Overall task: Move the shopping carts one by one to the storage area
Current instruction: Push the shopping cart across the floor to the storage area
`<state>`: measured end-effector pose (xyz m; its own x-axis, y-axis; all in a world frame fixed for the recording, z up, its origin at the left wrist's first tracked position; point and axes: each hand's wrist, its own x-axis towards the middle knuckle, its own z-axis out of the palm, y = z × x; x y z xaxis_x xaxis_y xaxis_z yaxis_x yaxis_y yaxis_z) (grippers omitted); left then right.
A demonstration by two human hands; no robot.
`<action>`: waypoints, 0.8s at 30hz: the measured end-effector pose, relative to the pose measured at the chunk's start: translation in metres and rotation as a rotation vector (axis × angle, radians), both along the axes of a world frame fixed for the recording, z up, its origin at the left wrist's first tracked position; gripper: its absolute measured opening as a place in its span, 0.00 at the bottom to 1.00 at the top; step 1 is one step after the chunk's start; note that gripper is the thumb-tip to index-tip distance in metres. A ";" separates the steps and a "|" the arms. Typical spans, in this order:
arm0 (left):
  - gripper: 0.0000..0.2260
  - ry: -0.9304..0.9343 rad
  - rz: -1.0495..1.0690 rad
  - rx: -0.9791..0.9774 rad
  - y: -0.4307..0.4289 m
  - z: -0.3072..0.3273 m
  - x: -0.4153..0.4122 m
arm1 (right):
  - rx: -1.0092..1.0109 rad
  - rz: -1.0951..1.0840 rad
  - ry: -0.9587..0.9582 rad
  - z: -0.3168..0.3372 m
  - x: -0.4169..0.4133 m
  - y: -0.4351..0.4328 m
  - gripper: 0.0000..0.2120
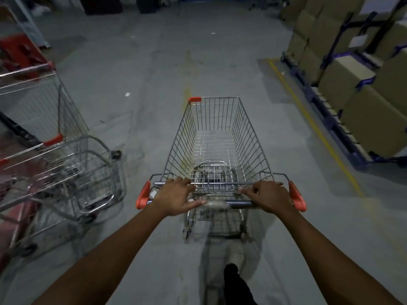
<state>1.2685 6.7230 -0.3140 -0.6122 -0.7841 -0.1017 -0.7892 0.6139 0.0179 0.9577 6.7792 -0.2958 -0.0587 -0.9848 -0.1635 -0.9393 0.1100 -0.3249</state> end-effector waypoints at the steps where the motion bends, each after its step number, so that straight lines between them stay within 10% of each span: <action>1: 0.38 -0.006 0.001 -0.002 -0.022 -0.001 -0.007 | 0.007 0.003 -0.019 -0.001 -0.008 -0.023 0.31; 24: 0.32 0.290 0.133 0.000 -0.485 -0.005 -0.129 | -0.047 -0.137 0.040 -0.014 -0.127 -0.488 0.22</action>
